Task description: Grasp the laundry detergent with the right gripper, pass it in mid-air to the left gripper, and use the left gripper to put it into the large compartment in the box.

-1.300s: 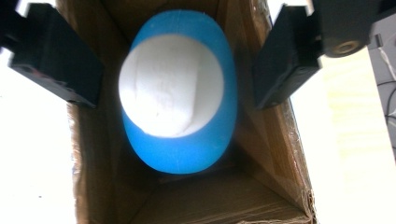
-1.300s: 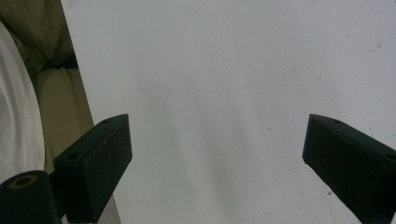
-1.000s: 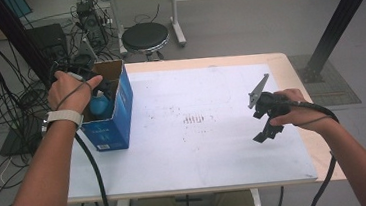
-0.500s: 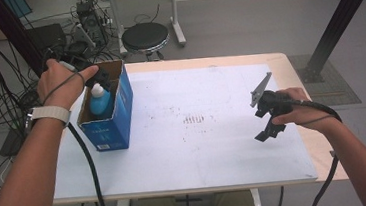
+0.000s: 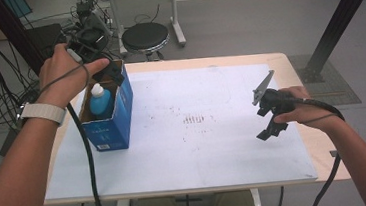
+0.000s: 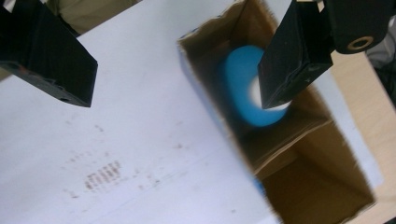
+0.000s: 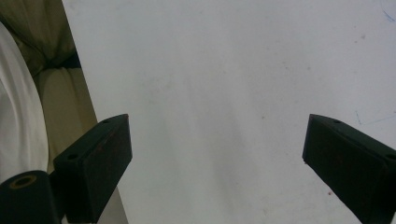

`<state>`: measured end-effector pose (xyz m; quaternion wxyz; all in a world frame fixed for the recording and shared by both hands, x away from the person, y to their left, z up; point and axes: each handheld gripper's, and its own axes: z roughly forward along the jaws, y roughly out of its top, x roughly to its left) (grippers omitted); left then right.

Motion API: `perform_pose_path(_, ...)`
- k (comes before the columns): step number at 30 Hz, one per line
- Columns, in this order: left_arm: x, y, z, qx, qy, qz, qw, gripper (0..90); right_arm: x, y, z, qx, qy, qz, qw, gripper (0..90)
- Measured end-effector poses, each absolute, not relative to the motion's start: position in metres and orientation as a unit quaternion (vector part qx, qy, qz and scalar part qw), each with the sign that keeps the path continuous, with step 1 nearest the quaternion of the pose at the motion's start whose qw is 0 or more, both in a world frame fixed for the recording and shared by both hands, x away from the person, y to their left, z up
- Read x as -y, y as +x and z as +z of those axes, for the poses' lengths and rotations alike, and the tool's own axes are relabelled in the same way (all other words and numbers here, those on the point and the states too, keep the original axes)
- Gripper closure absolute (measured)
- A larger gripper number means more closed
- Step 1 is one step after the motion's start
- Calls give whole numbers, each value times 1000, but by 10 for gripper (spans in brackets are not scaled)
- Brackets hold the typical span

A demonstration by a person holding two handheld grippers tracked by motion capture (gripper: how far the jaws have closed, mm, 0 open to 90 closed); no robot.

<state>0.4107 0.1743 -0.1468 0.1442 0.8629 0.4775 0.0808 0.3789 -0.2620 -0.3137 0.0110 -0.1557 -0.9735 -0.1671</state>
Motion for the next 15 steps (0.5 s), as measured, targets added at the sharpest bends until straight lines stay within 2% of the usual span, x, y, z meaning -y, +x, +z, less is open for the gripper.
perform_pose_path(15,-123,404,-165,-373,917,48,133,122,268,379,-310,970,-172,-170,14,80)
